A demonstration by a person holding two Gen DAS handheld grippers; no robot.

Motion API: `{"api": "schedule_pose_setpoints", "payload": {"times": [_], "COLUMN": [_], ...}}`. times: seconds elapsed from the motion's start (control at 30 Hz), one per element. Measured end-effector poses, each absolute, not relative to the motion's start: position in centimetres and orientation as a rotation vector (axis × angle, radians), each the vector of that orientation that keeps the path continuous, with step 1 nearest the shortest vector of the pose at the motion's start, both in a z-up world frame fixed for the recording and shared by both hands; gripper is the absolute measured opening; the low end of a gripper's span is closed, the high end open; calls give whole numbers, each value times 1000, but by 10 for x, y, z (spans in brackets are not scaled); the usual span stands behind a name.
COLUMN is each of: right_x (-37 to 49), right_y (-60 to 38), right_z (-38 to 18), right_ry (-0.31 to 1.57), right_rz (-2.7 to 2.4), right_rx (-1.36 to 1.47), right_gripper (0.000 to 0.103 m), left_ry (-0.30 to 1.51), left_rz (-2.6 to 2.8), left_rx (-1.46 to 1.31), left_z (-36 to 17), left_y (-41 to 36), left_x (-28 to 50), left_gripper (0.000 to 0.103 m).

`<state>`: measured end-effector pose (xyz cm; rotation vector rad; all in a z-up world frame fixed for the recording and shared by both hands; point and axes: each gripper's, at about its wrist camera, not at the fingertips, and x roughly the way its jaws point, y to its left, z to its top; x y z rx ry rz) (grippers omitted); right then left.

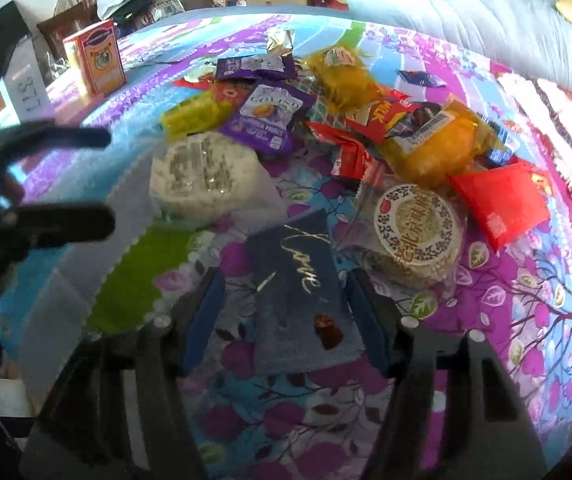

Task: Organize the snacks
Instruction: 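Grasp the round white puffed-snack bag with left tool while right tool grasps navy 'Love' pack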

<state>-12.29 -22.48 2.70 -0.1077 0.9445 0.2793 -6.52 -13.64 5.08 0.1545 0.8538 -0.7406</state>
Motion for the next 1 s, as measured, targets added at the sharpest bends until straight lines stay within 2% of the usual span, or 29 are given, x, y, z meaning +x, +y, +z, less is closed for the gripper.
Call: {"api": "schedule_pose_setpoints", "payload": {"times": [0.03, 0.43, 0.53, 0.7, 0.73, 0.8, 0.83, 1.0], "right_x": [-123, -136, -137, -140, -141, -142, -143, -149], "right_y": [-228, -247, -246, -249, -249, -250, -250, -246], "right_z": [26, 26, 27, 34, 37, 42, 45, 58], "right_ry": [955, 940, 941, 925, 920, 909, 902, 889], "right_rz": [289, 281, 281, 277, 273, 271, 270, 264], "right_rx": [-79, 118, 126, 156, 158, 170, 176, 168], "right_gripper": [35, 33, 33, 33, 33, 33, 33, 33], "left_ry": [852, 864, 862, 842, 832, 811, 797, 788], "left_rz": [-762, -761, -756, -782, -800, -805, -800, -794], "left_rx": [163, 232, 225, 182, 181, 195, 201, 205], "left_z": [50, 22, 19, 31, 35, 44, 50, 63], "left_y": [-141, -175, -176, -167, -165, -162, -160, -146], "left_x": [-62, -29, -28, -35, -40, -49, -54, -69], "left_gripper": [103, 103, 84, 76, 45, 33, 29, 29]}}
